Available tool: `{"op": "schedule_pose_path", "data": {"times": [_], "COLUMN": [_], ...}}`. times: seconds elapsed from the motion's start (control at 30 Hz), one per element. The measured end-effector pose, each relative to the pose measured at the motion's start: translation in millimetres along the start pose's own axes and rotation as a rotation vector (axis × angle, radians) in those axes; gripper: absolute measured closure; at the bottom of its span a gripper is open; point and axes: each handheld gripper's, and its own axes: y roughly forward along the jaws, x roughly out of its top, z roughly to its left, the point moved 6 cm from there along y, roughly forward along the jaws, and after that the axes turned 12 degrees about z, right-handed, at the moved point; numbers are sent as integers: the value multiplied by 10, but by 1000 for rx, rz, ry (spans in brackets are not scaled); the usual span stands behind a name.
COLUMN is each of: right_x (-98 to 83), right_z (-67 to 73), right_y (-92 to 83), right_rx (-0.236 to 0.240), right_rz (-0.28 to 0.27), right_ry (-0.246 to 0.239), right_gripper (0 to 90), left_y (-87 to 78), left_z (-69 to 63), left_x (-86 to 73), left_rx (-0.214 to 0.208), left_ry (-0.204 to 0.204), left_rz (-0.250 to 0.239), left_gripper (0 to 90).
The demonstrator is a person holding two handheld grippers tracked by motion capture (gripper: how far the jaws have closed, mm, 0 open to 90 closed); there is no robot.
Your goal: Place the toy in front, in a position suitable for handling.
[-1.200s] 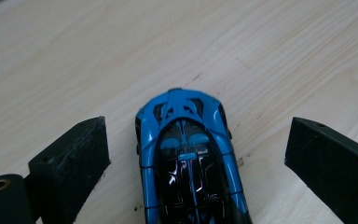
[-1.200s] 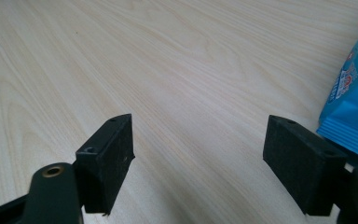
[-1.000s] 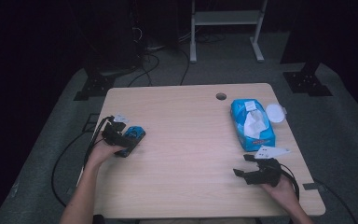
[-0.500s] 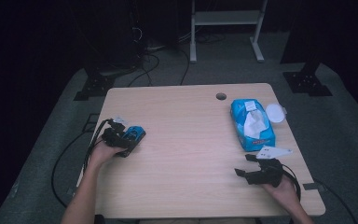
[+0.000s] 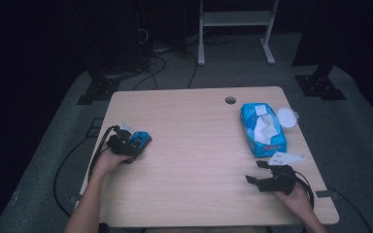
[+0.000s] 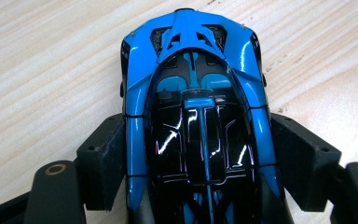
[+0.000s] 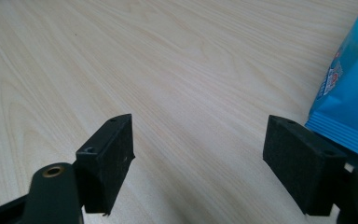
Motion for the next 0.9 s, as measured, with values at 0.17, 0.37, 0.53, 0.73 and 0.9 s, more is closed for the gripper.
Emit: {"op": "schedule_pose_path", "data": {"times": [0.17,0.37,0.53,0.73,0.9], "right_x": [0,0,2,3,9], "right_z": [6,6,10,5,-2], "right_y": [-7,-5,-5,-2,-4], "right_rx": [-2,0,-2,-1,-2], "right_rz": [-5,-3,-5,-4,-10], "right_ry": [-5,-5,-8,-4,-2], "right_gripper": [234,234,234,234,234], "left_y": [-38,-57,-95,-233,-380], "left_z": [43,30,9,22,-132], "left_x": [-6,-17,-2,48,181], "left_rx": [-9,-1,-6,-14,-20], "left_ry": [-4,18,24,17,63], "left_rz": [-14,-3,-28,-69,-115], "left_gripper": [278,280,280,281,281]}}
